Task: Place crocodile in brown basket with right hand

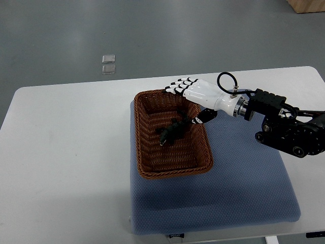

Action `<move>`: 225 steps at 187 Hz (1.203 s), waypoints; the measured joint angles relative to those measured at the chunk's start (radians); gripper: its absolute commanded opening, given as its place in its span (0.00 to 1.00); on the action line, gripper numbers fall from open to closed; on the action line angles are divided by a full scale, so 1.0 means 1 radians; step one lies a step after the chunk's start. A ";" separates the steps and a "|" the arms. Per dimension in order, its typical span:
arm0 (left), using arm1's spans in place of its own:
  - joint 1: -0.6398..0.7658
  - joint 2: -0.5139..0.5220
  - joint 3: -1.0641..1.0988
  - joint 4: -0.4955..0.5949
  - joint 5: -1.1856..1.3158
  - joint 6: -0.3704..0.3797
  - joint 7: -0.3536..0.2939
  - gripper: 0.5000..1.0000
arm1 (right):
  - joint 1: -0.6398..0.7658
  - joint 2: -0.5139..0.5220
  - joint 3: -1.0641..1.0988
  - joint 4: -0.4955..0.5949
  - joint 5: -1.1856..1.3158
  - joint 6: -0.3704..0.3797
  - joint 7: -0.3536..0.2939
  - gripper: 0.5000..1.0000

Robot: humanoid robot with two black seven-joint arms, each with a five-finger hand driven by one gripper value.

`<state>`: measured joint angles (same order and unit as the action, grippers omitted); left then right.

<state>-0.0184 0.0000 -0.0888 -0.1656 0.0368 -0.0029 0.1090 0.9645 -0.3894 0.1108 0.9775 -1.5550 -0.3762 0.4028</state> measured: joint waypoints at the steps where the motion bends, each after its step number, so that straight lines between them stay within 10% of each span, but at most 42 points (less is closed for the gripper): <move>1: 0.000 0.000 0.000 0.000 0.000 0.000 0.000 1.00 | -0.002 0.000 0.004 0.000 0.002 0.000 0.000 0.86; 141: 0.000 0.000 0.000 0.000 0.000 0.000 0.000 1.00 | -0.183 0.009 0.345 -0.104 1.120 0.029 -0.021 0.86; 225: 0.000 0.000 0.000 0.000 0.000 0.000 0.000 1.00 | -0.267 -0.016 0.544 -0.156 1.311 0.363 -0.101 0.86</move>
<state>-0.0184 0.0000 -0.0890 -0.1656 0.0368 -0.0033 0.1088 0.6972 -0.4053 0.6548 0.8218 -0.2444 -0.0128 0.3017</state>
